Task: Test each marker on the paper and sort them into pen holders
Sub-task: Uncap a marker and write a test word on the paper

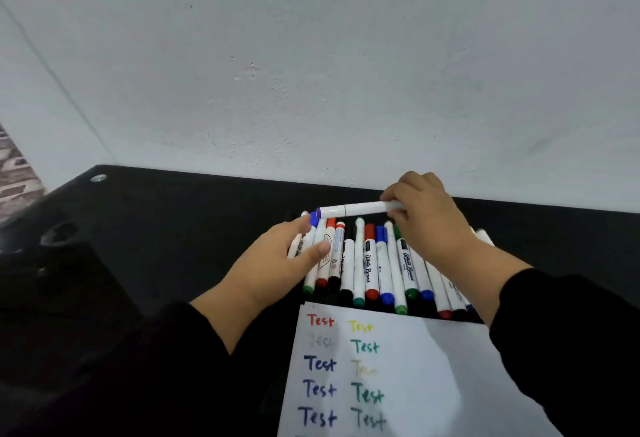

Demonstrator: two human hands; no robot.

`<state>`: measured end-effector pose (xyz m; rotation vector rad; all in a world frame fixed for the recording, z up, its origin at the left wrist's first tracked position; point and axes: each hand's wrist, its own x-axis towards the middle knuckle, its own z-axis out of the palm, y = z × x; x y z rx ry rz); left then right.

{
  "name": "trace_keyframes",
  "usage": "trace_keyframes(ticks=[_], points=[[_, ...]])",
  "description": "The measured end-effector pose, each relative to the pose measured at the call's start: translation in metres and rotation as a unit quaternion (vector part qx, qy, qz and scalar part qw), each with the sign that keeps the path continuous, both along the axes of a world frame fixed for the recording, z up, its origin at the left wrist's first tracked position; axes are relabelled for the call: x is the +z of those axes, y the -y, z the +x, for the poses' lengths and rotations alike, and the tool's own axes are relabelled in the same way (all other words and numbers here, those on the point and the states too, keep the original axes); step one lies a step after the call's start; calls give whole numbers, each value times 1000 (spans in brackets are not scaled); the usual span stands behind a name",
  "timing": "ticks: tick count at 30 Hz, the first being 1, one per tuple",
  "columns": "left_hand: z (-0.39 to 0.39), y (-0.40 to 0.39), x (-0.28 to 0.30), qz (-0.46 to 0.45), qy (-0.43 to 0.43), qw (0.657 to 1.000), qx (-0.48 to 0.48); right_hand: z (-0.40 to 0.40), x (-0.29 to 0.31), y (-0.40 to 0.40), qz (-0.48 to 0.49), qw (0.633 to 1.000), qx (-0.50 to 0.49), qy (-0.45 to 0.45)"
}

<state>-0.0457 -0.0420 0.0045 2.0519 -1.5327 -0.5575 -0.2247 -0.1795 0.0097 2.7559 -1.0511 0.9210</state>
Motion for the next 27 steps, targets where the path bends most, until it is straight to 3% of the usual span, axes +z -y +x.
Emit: trace_keyframes(ticks=[3,10,13,17,22,27], points=[[-21,-28,10,-44,-86,995,14,-18,2,-36,-31,999,5,29],[-69,-95,19,-37,-199,978,56,-53,2,-124,-72,991,-21,110],[-83,-119,15,-46,-218,972,69,-63,2,-158,34,979,-79,186],[-98,-140,11,-63,-218,970,90,-75,-3,-193,200,932,-165,255],[-116,-156,6,-76,-240,962,108,-81,-10,-225,338,840,-195,379],[-124,-168,-7,-89,-256,956,111,-74,-11,-242,542,666,-145,491]])
